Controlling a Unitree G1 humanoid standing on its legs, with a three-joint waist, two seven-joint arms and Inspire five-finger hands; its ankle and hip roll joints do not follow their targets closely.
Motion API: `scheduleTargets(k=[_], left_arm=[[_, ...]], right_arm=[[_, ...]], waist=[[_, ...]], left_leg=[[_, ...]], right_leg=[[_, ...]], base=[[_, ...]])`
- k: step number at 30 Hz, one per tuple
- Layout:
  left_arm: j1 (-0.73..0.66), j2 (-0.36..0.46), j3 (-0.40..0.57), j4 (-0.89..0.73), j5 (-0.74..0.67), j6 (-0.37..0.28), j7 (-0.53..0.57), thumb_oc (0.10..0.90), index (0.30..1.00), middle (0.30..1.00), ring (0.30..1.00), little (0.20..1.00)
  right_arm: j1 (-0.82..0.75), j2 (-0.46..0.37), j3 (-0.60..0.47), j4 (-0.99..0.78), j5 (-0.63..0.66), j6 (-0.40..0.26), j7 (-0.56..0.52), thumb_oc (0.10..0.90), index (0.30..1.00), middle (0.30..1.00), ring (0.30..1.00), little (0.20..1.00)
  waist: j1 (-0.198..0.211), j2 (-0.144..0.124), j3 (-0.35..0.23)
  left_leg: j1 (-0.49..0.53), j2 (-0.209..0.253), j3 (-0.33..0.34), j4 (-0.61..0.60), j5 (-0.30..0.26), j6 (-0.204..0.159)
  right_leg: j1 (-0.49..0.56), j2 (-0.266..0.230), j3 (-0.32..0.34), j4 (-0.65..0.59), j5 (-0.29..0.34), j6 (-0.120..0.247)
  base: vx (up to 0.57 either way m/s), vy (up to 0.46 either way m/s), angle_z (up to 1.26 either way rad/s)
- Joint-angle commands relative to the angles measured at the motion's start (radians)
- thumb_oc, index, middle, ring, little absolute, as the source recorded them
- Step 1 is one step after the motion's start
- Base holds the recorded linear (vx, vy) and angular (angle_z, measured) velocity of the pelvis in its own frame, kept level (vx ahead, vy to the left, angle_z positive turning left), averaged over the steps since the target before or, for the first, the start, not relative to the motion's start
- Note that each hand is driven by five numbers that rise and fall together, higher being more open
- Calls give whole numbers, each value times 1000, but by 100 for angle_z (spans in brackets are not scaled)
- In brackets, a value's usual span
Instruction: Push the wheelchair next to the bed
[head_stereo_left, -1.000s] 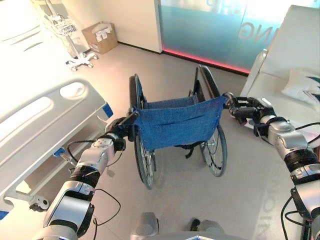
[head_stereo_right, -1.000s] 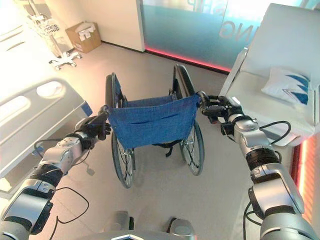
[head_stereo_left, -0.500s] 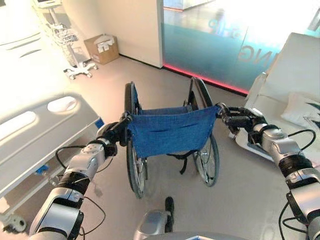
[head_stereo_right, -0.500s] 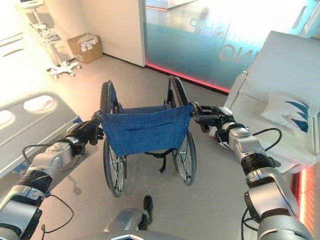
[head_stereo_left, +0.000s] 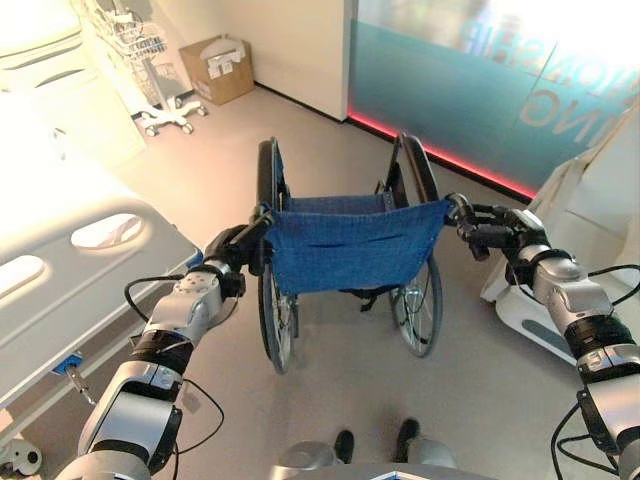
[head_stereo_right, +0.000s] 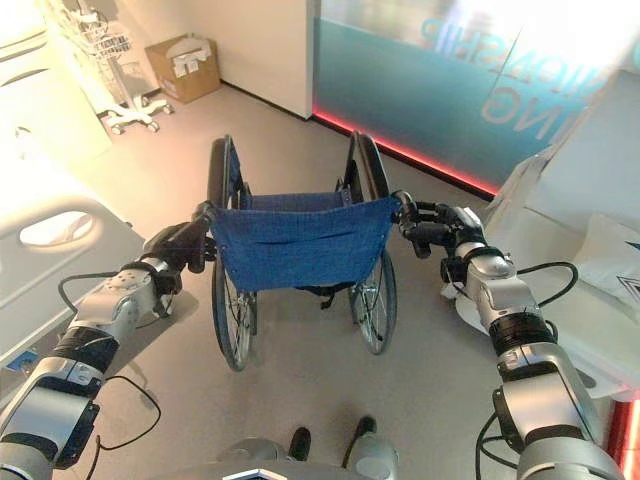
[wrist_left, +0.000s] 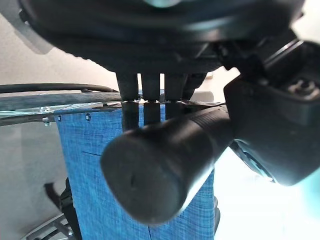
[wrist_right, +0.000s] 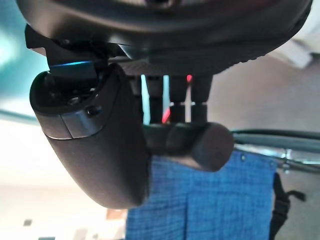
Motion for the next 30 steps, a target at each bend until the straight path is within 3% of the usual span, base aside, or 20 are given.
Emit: scheduleTargets(k=[1,5,7,11,12,14,16,19,21,25,27,29,30], left_arm=[[14,22,-120,-162,104,-160,-105,400,300,300,300,300],[1,11,-139,-135,109,-162,-117,400,300,300,300,300],[-9,9,-148,-132,93,-139,-130,400,300,300,300,300],[-3,8,-151,-141,61,-131,-117,400,300,300,300,300],[5,3,-150,-157,52,-137,-100,400,300,300,300,300],[6,-5,-147,-170,36,-150,-77,400,300,300,300,300],[-3,-23,-140,-162,39,-174,-66,400,300,300,300,300],[-23,-45,-123,-140,53,-198,-54,400,300,300,300,300],[-43,-41,-110,-133,48,-212,-44,400,300,300,300,300],[-55,-19,-105,-138,17,-230,-27,400,300,300,300,300],[-52,-3,-105,-162,-10,-227,-13,400,300,300,300,300],[-54,9,-99,-173,-22,-221,-4,400,300,300,300,300],[-54,18,-81,-172,-24,-214,-2,400,300,300,300,300]], right_arm=[[-178,40,85,-31,3,-37,55,400,300,300,300,300],[-207,39,98,6,0,-40,60,400,300,300,300,300],[-216,35,119,11,-12,-35,59,400,300,300,300,300],[-248,23,166,16,-14,-34,64,400,300,300,300,300],[-259,21,183,8,-9,-30,45,400,300,300,300,300],[-262,17,192,2,-8,-35,22,400,300,300,300,300],[-256,17,183,9,-2,-44,0,400,300,300,300,300],[-261,35,171,24,-19,-42,-13,400,300,300,300,300],[-287,53,179,32,-29,-17,-28,400,300,300,300,300],[-277,49,189,13,-23,0,-31,400,300,300,300,300],[-233,35,178,-7,-30,-17,-20,400,300,300,300,300],[-215,26,173,-14,-36,-26,-3,400,300,300,300,300],[-213,27,172,-9,-45,-32,21,400,300,300,300,300]], waist=[[28,-67,13],[22,-81,-11],[10,-79,-39],[-3,-65,-66],[-6,-64,-67],[-8,-71,-56],[-11,-74,-43],[2,-66,-32],[20,-42,-24],[46,-15,-31],[57,-16,-36],[70,-17,-44],[80,-25,-50]], left_leg=[[15,30,123,164,-228,-107],[25,52,115,195,-256,-122],[54,99,107,218,-241,-153],[52,161,119,343,-108,-203],[11,170,139,471,-38,-217],[-80,178,184,648,5,-222],[-144,202,225,713,-4,-215],[-161,179,264,591,-33,-204],[-146,161,333,359,6,-215],[-228,120,424,91,86,-235],[-248,104,491,-53,162,-234],[-267,96,499,-70,177,-229],[-273,80,487,-29,140,-202]], right_leg=[[-45,-91,65,43,196,4],[-10,-93,82,92,182,4],[3,-68,85,147,133,-2],[25,-20,63,184,61,-59],[50,3,54,185,35,-95],[90,20,39,187,4,-140],[127,35,13,191,-22,-165],[175,51,-30,188,-49,-159],[240,101,-53,174,-85,-156],[346,183,-48,136,-138,-156],[415,207,-42,124,-179,-161],[438,220,-43,134,-212,-168],[430,219,-31,156,-232,-169]], base=[[308,-348,45],[266,-409,81],[293,-450,106],[217,-385,69],[163,-373,30],[195,-417,21],[214,-330,11],[240,-173,43],[355,-134,56],[452,-121,24],[471,-114,-11],[461,-141,-20],[439,-131,-32]])
